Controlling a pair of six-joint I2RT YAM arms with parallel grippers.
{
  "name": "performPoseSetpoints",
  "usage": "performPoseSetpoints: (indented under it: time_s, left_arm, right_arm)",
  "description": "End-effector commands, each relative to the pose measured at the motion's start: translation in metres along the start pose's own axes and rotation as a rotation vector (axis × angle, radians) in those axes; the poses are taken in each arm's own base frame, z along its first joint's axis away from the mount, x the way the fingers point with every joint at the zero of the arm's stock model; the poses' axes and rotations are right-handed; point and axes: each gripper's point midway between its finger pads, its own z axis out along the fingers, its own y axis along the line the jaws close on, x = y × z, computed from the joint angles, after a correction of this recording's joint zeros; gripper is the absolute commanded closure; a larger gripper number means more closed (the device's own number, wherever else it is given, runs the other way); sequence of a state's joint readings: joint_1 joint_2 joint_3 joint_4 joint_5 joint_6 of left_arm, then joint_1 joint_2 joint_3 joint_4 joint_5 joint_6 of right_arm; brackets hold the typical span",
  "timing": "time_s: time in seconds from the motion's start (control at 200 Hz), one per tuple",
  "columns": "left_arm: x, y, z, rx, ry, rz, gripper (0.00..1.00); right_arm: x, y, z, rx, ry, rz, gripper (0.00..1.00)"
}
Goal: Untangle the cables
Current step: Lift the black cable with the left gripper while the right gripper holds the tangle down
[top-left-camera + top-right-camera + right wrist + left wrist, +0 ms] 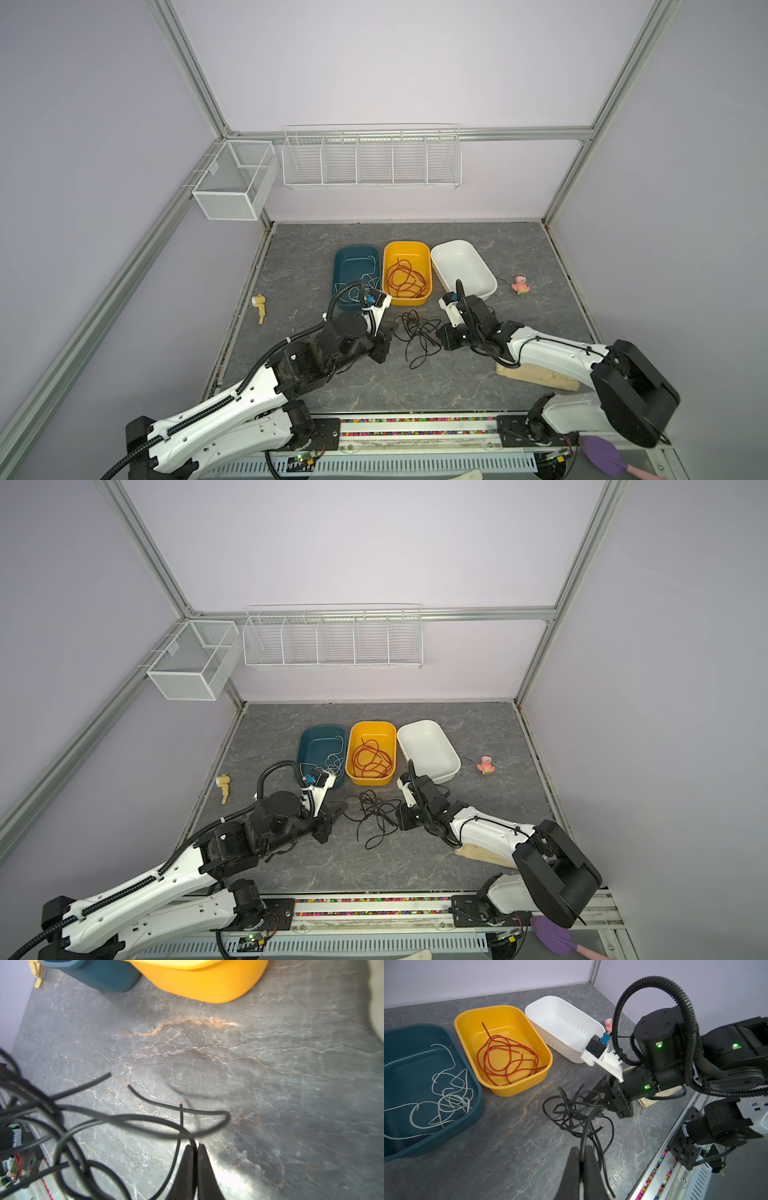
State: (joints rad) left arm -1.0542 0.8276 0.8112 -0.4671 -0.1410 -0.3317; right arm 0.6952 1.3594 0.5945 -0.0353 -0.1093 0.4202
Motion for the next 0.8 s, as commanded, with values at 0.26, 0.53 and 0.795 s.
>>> performPoseSetpoints:
  time_s: [0.26, 0.53, 0.795]
  left_arm:
    - [-0.083, 0.006, -0.092, -0.088, -0.155, 0.038, 1.0]
    - [-0.127, -0.006, -0.142, -0.042, -0.235, 0.007, 1.0]
    - [-0.131, -0.014, -0.131, -0.025, -0.183, -0.024, 1.0]
  right_arm:
    - [0.017, -0.049, -0.003, 0.205, 0.051, 0.092, 0.93]
    - [0.017, -0.044, -0.002, 0.171, 0.057, 0.087, 0.93]
    - [-0.004, -0.003, -0.022, -0.041, -0.064, 0.009, 0.75]
